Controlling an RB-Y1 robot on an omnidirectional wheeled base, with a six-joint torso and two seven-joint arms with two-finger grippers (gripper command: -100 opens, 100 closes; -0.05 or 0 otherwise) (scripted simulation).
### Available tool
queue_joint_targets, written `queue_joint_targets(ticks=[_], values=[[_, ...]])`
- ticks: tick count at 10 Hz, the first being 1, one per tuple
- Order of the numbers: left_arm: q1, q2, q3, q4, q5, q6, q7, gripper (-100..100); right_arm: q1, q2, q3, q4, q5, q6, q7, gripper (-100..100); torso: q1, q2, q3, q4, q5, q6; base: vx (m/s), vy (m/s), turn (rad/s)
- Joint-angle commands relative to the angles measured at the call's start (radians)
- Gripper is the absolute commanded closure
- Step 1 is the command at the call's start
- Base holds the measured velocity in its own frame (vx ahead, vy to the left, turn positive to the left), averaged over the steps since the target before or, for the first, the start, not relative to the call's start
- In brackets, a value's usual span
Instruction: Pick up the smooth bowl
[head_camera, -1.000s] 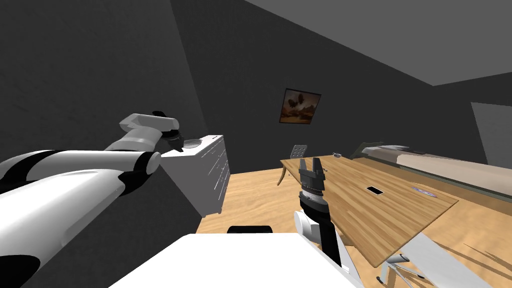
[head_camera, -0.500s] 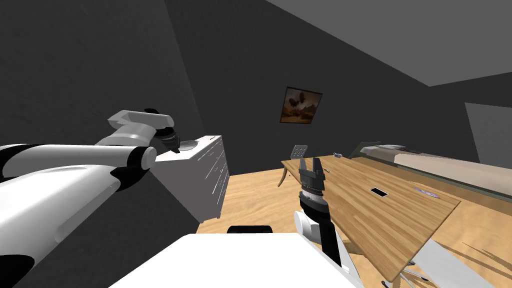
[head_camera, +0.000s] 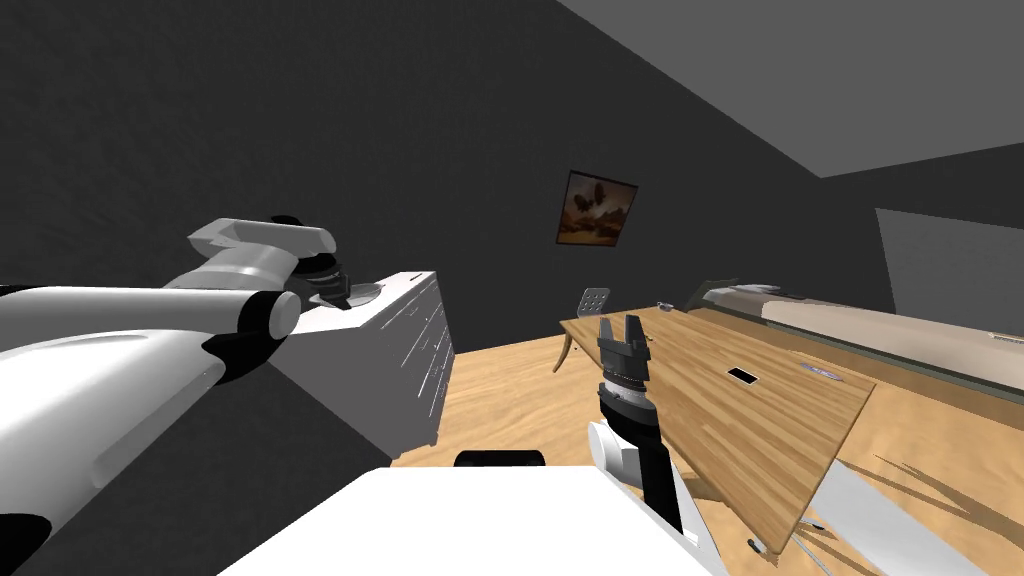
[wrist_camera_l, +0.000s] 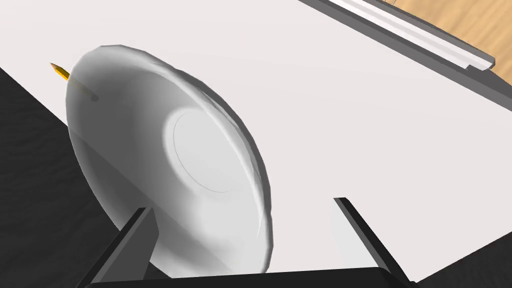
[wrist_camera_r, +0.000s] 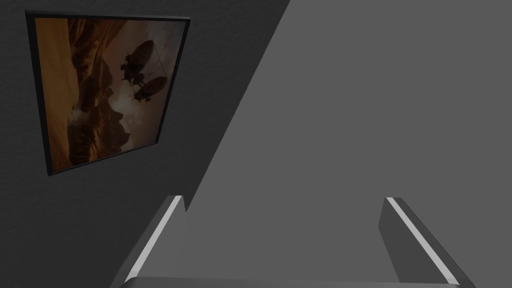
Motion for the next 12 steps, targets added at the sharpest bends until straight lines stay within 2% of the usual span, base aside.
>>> queue_joint_targets(ticks=[1,3,4,5,7,8,9,10,11,12], values=[[0.023,0.023,-0.015,0.02,0.036,-0.017,0.013,-100,0.0,0.0,0.0,0.0,0.0,0.0,0.0,0,0.0,0.0,0.0,0.0,0.0,0.0,-0.052,0.034,-0.192],[0.023,0.023,-0.015,0.02,0.036,-0.017,0.013,-100,0.0,0.0,0.0,0.0,0.0,0.0,0.0,0,0.0,0.002,0.001,0.001,0.0,-0.002,-0.02,0.009,0.038],[0.059,0.072,-0.035,-0.005,0.081,-0.021,0.044,-100,0.0,0.0,0.0,0.0,0.0,0.0,0.0,0,-0.001,0.001,0.001,0.001,0.0,-0.002,-0.037,0.014,-0.402],[0.036,0.074,-0.035,0.044,0.093,-0.021,0.044,-100,0.0,0.0,0.0,0.0,0.0,0.0,0.0,0,-0.001,0.001,0.001,0.001,-0.001,0.0,-0.053,0.035,-0.184],[0.086,0.074,-0.035,0.006,0.104,-0.021,0.044,-100,0.0,0.0,0.0,0.0,0.0,0.0,0.0,0,0.0,0.002,0.001,0.001,0.0,-0.002,-0.016,0.006,0.052],[0.092,0.074,-0.035,-0.005,0.104,-0.021,0.044,-100,0.0,0.0,0.0,0.0,0.0,0.0,0.0,0,-0.001,0.0,0.001,0.001,0.0,-0.002,0.005,-0.006,0.002],[0.137,0.124,-0.055,-0.031,0.153,-0.026,0.076,-100,0.0,0.0,0.0,0.0,0.0,0.0,0.0,0,-0.001,0.0,0.0,0.0,0.0,-0.002,-0.034,0.009,-0.358],[0.152,0.125,-0.055,-0.031,0.171,-0.026,0.076,-100,0.0,0.0,0.0,0.0,0.0,0.0,0.0,0,-0.001,0.001,0.001,0.0,0.0,0.0,-0.057,0.035,-0.19],[0.14,0.125,-0.055,-0.008,0.171,-0.026,0.076,-100,0.0,0.0,0.0,0.0,0.0,0.0,0.0,0,0.0,0.002,0.002,0.001,0.0,-0.002,-0.029,0.022,0.036],[0.16,0.125,-0.055,-0.031,0.171,-0.026,0.076,-100,0.0,0.0,0.0,0.0,0.0,0.0,0.0,0,0.0,0.002,0.002,0.001,0.0,-0.002,-0.003,0.0,0.029]])
